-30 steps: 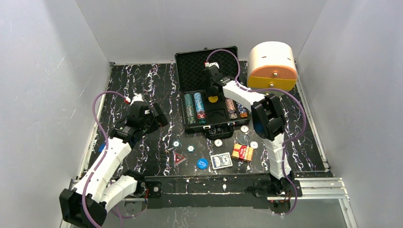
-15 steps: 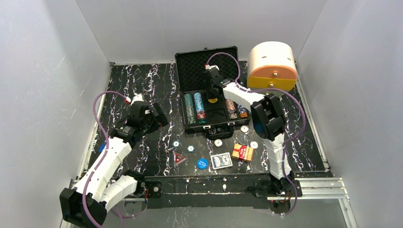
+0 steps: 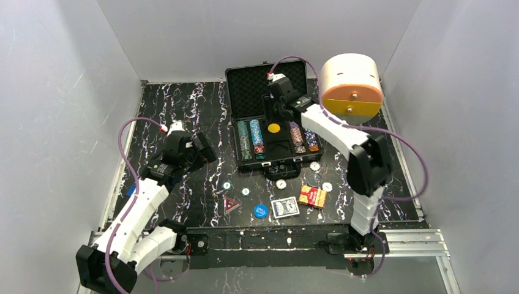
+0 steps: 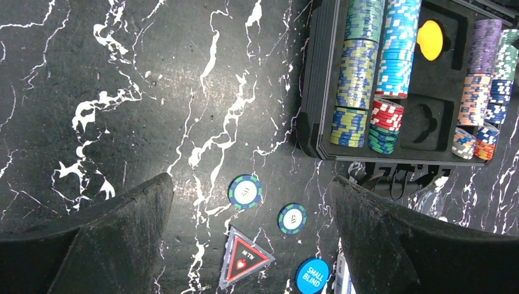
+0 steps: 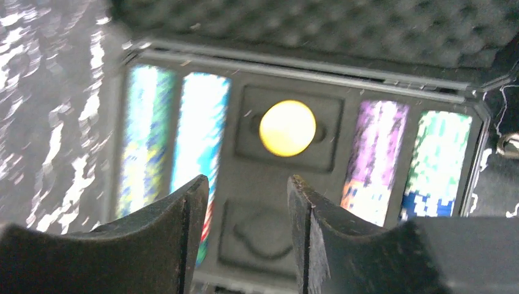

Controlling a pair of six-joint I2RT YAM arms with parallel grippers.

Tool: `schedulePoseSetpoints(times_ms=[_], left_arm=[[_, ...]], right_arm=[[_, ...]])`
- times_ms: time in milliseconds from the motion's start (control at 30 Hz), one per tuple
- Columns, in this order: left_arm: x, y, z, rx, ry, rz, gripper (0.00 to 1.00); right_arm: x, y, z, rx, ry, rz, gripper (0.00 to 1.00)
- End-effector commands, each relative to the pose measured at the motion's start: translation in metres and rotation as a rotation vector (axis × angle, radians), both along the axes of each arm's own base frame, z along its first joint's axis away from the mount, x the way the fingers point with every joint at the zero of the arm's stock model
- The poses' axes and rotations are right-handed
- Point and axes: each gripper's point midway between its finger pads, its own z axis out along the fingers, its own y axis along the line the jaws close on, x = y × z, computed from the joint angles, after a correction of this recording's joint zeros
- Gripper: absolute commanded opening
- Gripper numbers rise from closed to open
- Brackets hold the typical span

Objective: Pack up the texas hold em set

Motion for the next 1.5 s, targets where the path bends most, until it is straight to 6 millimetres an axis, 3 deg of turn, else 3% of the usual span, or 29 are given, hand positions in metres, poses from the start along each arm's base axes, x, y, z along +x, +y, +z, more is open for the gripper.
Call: schedulePoseSetpoints(times_ms=[0,100,267,400,533,633,767,933,1100,1467], left_arm=[[0.002,0.013,0.018,0.042,-0.069,0.039,0.98],[0.003,0.026,0.033,0.077,-0.116,0.088,0.98],[0.000,0.045,0.057,0.109,-0.203,0.170,0.98],[-0.003,0.052,0.065,0.105,-0.239,0.207,0.98],[-0.003,0.048,0.061,0.087,-0.225,0.197,0.98],[-0.004,0.043,0.054,0.071,-0.201,0.181,0.98],[-0.007,0.040,0.044,0.058,-0.176,0.175,0.98],[-0.009,0.035,0.030,0.040,-0.141,0.161,0.98],[-0.011,0.034,0.023,0.037,-0.123,0.157,0.98],[-0.009,0.035,0.027,0.048,-0.128,0.158,0.98]], right_arm=[[-0.084,0.019,0.035,0.055,0.041,0.151,0.61],[-0.142,0.023,0.034,0.087,0.099,0.237,0.68],[-0.224,0.026,0.032,0.163,0.151,0.339,0.92],[-0.265,0.027,0.018,0.149,0.217,0.367,0.95],[-0.300,0.042,0.006,0.175,0.274,0.424,0.92],[-0.321,0.046,-0.024,0.108,0.337,0.415,0.88],[-0.336,0.037,-0.066,-0.032,0.421,0.346,0.83],[-0.344,0.033,-0.100,-0.165,0.446,0.316,0.86],[-0.341,0.035,-0.113,-0.224,0.448,0.305,0.86],[-0.327,0.042,-0.130,-0.286,0.396,0.301,0.82]])
